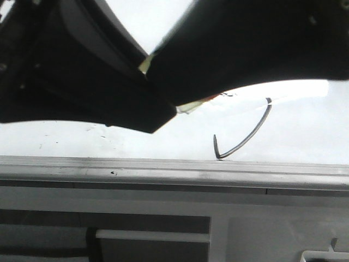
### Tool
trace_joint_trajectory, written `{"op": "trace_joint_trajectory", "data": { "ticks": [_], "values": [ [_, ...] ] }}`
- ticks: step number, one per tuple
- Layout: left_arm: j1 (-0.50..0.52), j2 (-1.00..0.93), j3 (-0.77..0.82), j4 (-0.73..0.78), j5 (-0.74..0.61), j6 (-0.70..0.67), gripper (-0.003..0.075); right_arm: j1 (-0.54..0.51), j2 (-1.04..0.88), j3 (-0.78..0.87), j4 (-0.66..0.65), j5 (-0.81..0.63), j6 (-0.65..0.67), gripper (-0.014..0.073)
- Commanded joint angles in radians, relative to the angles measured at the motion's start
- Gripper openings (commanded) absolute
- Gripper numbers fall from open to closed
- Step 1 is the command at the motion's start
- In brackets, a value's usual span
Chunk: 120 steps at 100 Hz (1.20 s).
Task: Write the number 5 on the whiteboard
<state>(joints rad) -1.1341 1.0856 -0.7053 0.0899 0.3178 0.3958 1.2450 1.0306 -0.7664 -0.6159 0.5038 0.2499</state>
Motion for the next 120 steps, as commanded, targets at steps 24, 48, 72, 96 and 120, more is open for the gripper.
{"op": "trace_joint_trajectory", "data": {
  "ticks": [24, 48, 72, 96, 120],
  "values": [
    [0.001, -0.008, -0.033, -0.064, -0.069, -0.037, -0.002, 0.0, -0.054, -0.067, -0.074, -0.032, -0.009, 0.0551],
    [0.082, -0.008, -0.021, -0.066, -0.124, -0.269, -0.002, -0.002, -0.167, -0.132, -0.19, 0.105, 0.091, 0.047],
    [0.195, 0.056, 0.031, -0.07, -0.335, -0.594, -0.002, -0.002, -0.321, -0.13, -0.269, 0.291, 0.232, -0.0047],
    [0.209, 0.216, 0.031, -0.205, -0.466, -0.594, -0.002, -0.002, -0.43, -0.13, -0.273, 0.385, 0.278, -0.0062],
    [0.246, 0.286, 0.031, -0.251, -0.569, -0.592, -0.002, -0.002, -0.485, -0.13, -0.273, 0.412, 0.309, -0.0062]
  ]
}}
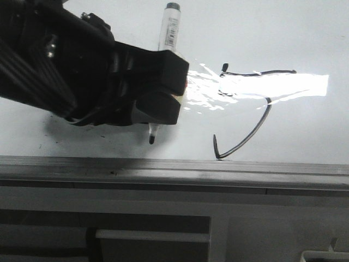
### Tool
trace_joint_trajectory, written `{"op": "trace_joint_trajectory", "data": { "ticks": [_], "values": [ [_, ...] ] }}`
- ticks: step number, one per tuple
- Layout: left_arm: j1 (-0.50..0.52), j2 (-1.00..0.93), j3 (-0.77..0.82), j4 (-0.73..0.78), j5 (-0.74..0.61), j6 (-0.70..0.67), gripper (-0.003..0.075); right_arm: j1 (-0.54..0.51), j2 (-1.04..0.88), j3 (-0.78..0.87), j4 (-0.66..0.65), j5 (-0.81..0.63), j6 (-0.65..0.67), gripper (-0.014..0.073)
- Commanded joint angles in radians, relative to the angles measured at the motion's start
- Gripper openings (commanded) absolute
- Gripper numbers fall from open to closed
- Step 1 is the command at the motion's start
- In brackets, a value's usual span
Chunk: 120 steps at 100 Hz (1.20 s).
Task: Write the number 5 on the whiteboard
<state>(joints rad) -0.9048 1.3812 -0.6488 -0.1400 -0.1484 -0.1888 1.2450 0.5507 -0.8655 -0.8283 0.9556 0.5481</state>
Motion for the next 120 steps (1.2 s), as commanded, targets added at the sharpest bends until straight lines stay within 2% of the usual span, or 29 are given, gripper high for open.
{"op": "trace_joint_trajectory", "data": {
  "ticks": [1, 29, 61, 80, 88, 107, 120],
  "values": [
    [0.018, -0.009, -0.026, -0.021, -0.102, -0.007, -0.002, -0.002, -0.007, -0.031, -0.061, -0.04, 0.011, -0.0062],
    [0.098, 0.001, -0.026, -0.023, -0.102, -0.003, -0.002, -0.002, -0.01, -0.031, -0.064, -0.04, 0.011, -0.0062],
    [0.1, 0.005, -0.026, -0.023, -0.096, -0.003, -0.002, -0.002, -0.01, -0.031, -0.068, -0.04, 0.011, -0.0062],
    [0.1, 0.031, -0.026, -0.111, -0.088, -0.003, -0.0012, -0.002, -0.01, -0.031, -0.068, -0.04, 0.011, -0.0062],
    [0.1, 0.046, -0.026, -0.115, -0.086, -0.003, 0.004, -0.002, -0.01, -0.031, -0.068, -0.04, 0.011, -0.0062],
    [0.1, 0.057, -0.026, -0.147, -0.088, -0.003, 0.0257, -0.002, -0.01, -0.031, -0.068, -0.04, 0.011, -0.0062],
    [0.1, 0.057, -0.026, -0.149, -0.094, -0.003, 0.0307, -0.002, -0.01, -0.031, -0.068, -0.04, 0.011, -0.0062]
  ]
}}
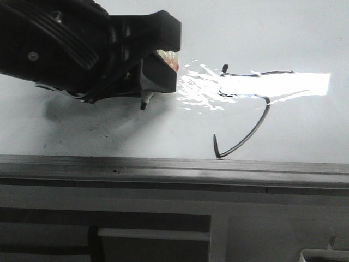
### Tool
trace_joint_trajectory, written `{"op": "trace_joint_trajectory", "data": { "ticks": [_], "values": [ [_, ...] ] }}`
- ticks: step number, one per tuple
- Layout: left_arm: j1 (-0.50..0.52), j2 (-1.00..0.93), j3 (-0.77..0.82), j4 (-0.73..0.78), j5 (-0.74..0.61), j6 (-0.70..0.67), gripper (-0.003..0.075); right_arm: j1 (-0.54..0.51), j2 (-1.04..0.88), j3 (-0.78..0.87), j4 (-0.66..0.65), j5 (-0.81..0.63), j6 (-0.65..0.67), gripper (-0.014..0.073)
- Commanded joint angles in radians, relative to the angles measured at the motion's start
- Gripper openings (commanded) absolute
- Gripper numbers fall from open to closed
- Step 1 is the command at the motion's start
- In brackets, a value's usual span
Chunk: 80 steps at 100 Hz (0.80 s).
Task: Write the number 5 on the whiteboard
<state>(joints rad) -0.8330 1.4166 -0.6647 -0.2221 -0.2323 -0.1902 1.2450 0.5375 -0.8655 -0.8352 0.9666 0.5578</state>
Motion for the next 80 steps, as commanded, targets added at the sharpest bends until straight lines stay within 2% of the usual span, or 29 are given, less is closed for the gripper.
{"op": "trace_joint_trajectory", "data": {
  "ticks": [1, 19, 26, 37, 44, 55, 73, 80],
  "values": [
    [0.028, 0.022, -0.01, -0.067, -0.011, -0.001, 0.0307, -0.002, 0.004, -0.031, -0.061, -0.051, 0.001, -0.0062],
    [0.028, 0.022, -0.01, -0.067, -0.011, -0.001, 0.0316, -0.002, 0.004, -0.031, -0.061, -0.051, 0.001, -0.0062],
    [0.028, 0.022, -0.01, -0.067, -0.015, -0.001, 0.0369, -0.002, 0.004, -0.031, -0.061, -0.051, 0.001, -0.0062],
    [0.028, 0.017, -0.01, -0.067, -0.044, -0.001, 0.0503, -0.002, 0.004, -0.031, -0.061, -0.051, 0.001, -0.0062],
    [0.024, -0.001, -0.012, -0.067, -0.053, -0.001, 0.0543, -0.002, 0.004, -0.031, -0.063, -0.051, 0.001, -0.0062],
    [0.01, -0.079, -0.017, -0.052, -0.053, -0.001, 0.0548, -0.002, 0.004, -0.029, -0.065, -0.051, 0.001, -0.0062],
    [-0.007, -0.296, -0.015, 0.085, -0.016, 0.002, 0.0545, -0.002, -0.022, 0.039, -0.1, -0.059, 0.014, -0.0062],
    [0.004, -0.395, -0.002, 0.115, 0.046, 0.029, 0.0503, -0.002, -0.046, 0.087, -0.134, -0.059, 0.052, -0.0061]
  ]
}}
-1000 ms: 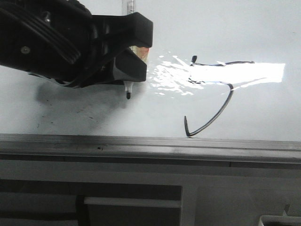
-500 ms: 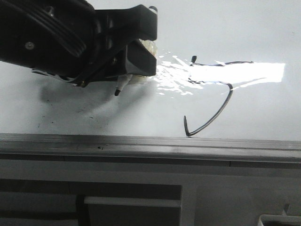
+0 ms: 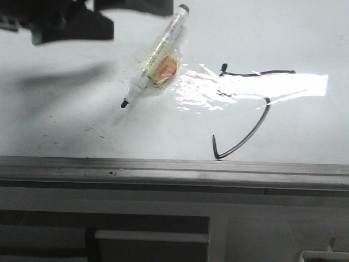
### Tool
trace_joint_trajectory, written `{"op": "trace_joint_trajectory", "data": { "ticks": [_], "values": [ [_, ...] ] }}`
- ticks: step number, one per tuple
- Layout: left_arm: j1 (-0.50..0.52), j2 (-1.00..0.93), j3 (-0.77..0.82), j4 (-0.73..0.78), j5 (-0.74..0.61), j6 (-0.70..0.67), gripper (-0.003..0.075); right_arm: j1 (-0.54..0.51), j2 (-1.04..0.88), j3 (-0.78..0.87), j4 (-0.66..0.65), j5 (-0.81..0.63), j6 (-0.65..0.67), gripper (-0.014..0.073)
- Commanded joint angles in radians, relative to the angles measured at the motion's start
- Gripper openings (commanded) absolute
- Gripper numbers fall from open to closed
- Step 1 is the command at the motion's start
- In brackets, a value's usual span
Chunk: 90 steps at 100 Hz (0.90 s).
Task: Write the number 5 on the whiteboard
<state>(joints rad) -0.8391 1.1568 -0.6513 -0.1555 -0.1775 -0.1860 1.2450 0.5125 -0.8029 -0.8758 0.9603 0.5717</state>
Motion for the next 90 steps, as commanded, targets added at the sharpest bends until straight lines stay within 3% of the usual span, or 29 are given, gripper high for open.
{"op": "trace_joint_trajectory", "data": {
  "ticks": [1, 27, 52, 90],
  "values": [
    [0.016, -0.145, -0.014, 0.051, -0.001, 0.035, 0.0489, -0.002, -0.024, 0.03, -0.097, -0.053, 0.044, -0.0061],
    [0.187, -0.528, 0.155, 0.126, 0.296, 0.103, 0.0267, -0.002, -0.234, 0.266, -0.181, -0.012, 0.165, -0.0061],
    [0.276, -0.816, 0.288, 0.135, 0.33, 0.103, -0.0022, -0.002, -0.423, 0.359, -0.161, -0.074, 0.184, -0.0062],
    [0.276, -0.867, 0.298, 0.138, 0.334, 0.103, -0.002, -0.002, -0.435, 0.359, -0.161, -0.075, 0.184, -0.0063]
  ]
}}
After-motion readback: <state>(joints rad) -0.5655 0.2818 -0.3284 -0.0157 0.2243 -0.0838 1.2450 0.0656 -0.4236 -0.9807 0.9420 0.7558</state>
